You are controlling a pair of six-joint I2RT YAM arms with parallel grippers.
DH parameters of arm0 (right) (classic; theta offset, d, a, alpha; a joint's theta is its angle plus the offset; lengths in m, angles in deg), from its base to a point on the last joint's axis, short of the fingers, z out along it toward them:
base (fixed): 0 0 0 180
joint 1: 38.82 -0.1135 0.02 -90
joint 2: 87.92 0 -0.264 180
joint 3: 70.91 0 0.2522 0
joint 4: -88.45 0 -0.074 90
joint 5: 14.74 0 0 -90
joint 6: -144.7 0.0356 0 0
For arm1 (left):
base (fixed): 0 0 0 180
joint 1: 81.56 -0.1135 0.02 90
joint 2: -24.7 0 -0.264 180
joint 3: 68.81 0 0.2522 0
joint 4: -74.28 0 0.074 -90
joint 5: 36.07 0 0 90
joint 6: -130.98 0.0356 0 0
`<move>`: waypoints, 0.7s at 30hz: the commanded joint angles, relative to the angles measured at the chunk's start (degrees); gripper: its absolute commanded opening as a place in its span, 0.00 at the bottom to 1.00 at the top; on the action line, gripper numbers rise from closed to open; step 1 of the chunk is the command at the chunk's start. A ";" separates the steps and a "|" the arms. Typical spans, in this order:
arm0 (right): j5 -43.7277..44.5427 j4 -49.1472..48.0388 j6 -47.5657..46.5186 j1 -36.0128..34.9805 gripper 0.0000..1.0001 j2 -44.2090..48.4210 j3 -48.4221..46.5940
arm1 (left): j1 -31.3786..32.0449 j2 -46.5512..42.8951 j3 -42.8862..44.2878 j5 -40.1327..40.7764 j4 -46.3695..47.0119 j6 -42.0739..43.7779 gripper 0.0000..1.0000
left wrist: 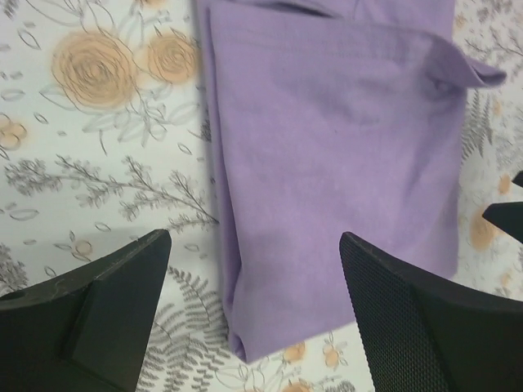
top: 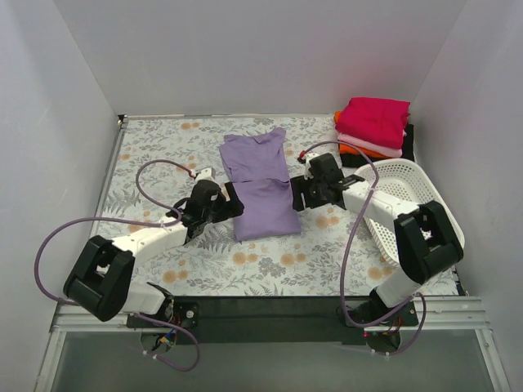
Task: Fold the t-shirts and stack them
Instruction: Fold the tshirt
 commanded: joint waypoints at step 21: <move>-12.80 -13.45 8.50 -0.69 0.68 10.64 17.82 | 0.89 -5.31 -14.01 -15.30 5.72 -10.10 0.79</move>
